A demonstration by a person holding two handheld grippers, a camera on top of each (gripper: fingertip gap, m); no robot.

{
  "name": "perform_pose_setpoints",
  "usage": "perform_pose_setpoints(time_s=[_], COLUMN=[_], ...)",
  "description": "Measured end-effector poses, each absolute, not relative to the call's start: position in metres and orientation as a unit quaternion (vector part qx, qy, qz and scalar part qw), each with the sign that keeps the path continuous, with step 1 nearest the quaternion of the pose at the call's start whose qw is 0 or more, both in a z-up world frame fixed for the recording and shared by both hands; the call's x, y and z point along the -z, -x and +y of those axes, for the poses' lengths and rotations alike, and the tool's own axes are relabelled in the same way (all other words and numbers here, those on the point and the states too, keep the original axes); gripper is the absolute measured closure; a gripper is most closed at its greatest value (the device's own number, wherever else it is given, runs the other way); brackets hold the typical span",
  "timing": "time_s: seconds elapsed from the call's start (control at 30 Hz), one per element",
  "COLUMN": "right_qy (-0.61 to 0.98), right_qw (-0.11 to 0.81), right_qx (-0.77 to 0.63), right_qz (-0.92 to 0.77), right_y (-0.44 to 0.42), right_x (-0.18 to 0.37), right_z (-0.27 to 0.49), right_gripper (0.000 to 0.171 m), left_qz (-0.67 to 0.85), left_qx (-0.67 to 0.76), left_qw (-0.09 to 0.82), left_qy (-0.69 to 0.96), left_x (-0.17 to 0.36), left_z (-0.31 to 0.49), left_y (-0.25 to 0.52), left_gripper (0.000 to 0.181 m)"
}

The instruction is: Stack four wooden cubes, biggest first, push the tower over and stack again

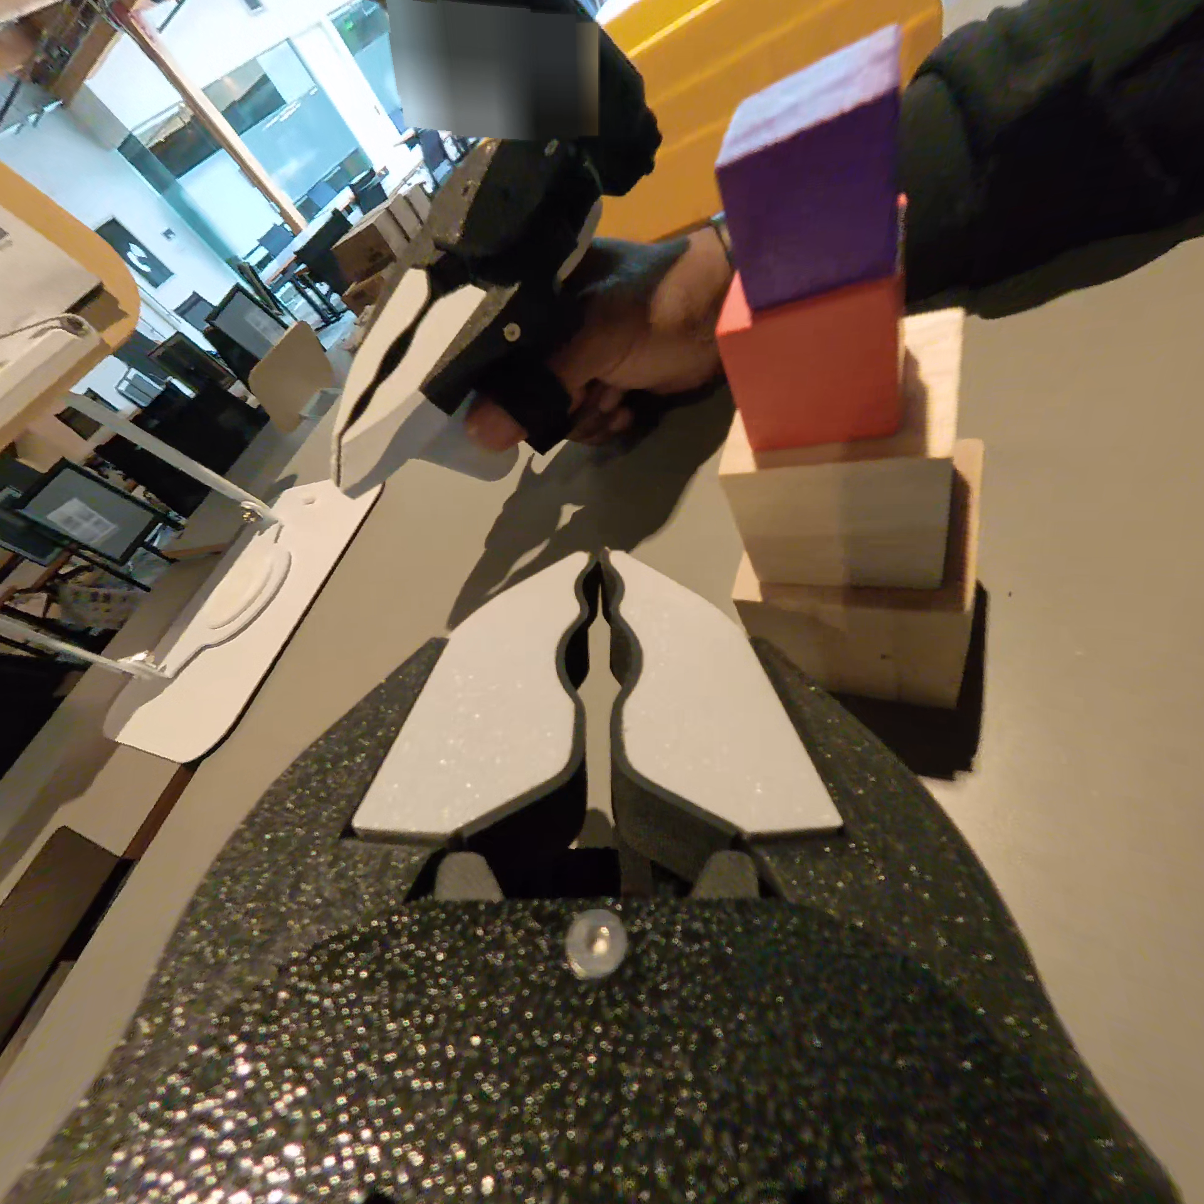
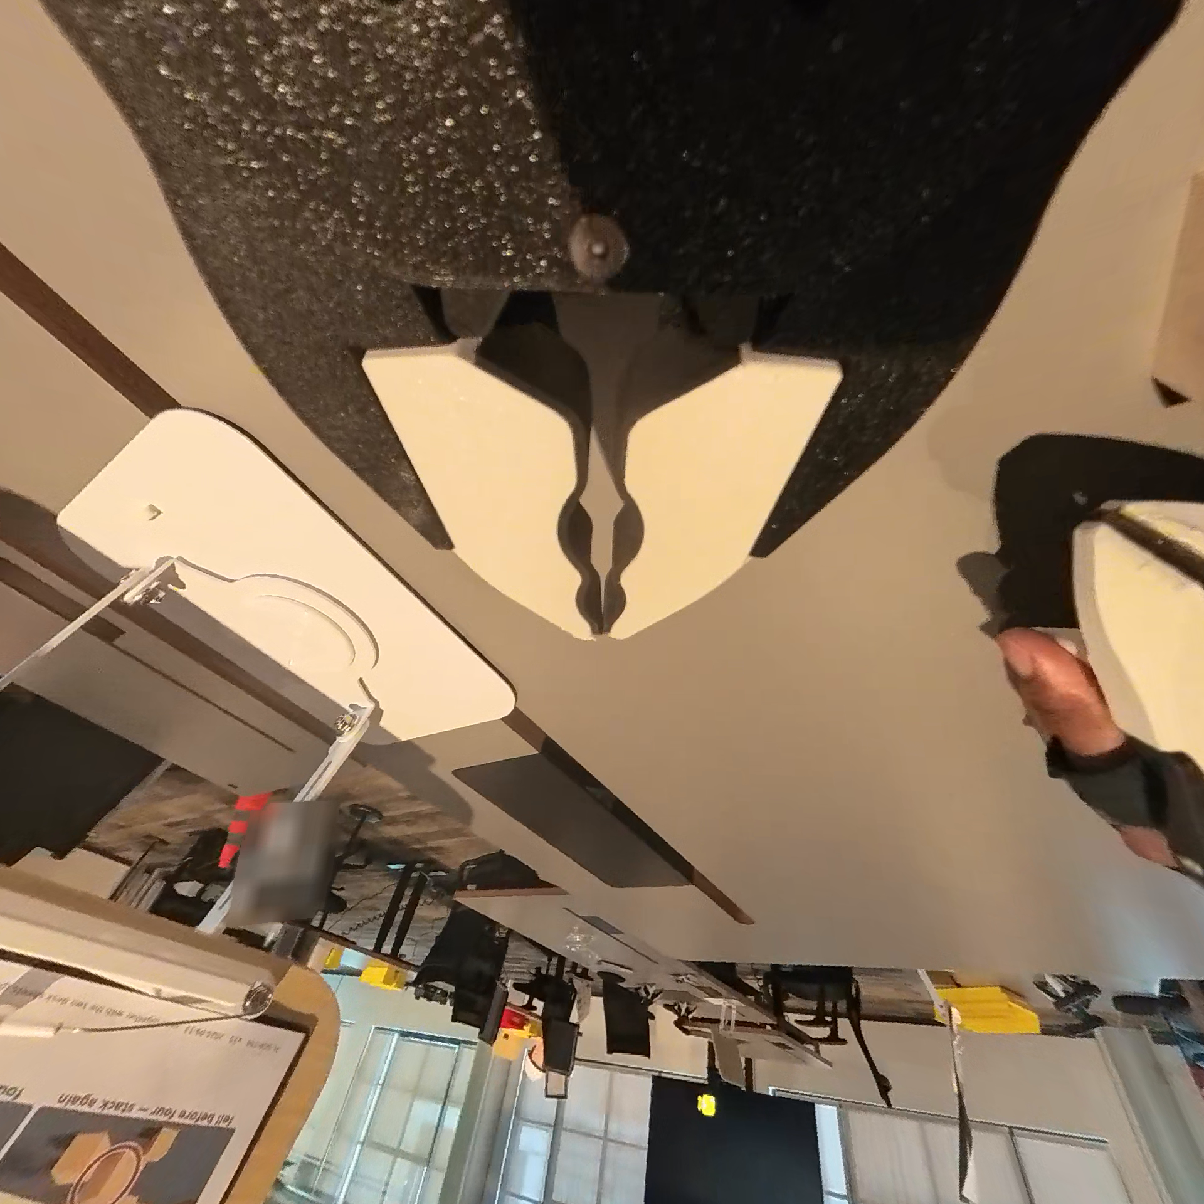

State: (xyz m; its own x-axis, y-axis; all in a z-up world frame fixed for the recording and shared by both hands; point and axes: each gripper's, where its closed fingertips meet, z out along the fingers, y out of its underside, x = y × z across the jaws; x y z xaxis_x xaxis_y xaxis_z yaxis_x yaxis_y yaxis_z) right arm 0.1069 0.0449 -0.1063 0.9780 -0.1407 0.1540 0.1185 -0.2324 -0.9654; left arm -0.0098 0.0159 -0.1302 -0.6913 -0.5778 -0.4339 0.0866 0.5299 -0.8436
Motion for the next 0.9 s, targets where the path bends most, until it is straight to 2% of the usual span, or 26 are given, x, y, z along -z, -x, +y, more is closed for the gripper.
perform_pose_setpoints(time_s=[0.03, 0.23, 0.73, 0.9], right_qy=[0.778, 0.778, 0.775, 0.771], right_qw=[0.62, 0.622, 0.626, 0.631], right_qx=[0.101, 0.088, 0.092, 0.086], right_qz=[0.008, 0.009, 0.009, 0.014], right_y=[-0.107, -0.107, -0.107, -0.108], right_x=[0.106, 0.106, 0.104, 0.103], right_z=[0.045, 0.045, 0.045, 0.044], right_gripper=[0.171, 0.171, 0.171, 0.171], left_qz=[0.8, 0.805, 0.834, 0.827], left_qx=[0.46, 0.484, 0.408, 0.375], left_qw=[0.356, 0.318, 0.366, 0.411], left_qy=[0.15, 0.125, 0.062, 0.082], left_x=[0.131, 0.126, 0.103, 0.101], left_z=[0.014, -0.002, -0.044, -0.033], left_y=[0.011, 0.023, 0.032, 0.02], left_gripper=[0.181, 0.181, 0.181, 0.181])
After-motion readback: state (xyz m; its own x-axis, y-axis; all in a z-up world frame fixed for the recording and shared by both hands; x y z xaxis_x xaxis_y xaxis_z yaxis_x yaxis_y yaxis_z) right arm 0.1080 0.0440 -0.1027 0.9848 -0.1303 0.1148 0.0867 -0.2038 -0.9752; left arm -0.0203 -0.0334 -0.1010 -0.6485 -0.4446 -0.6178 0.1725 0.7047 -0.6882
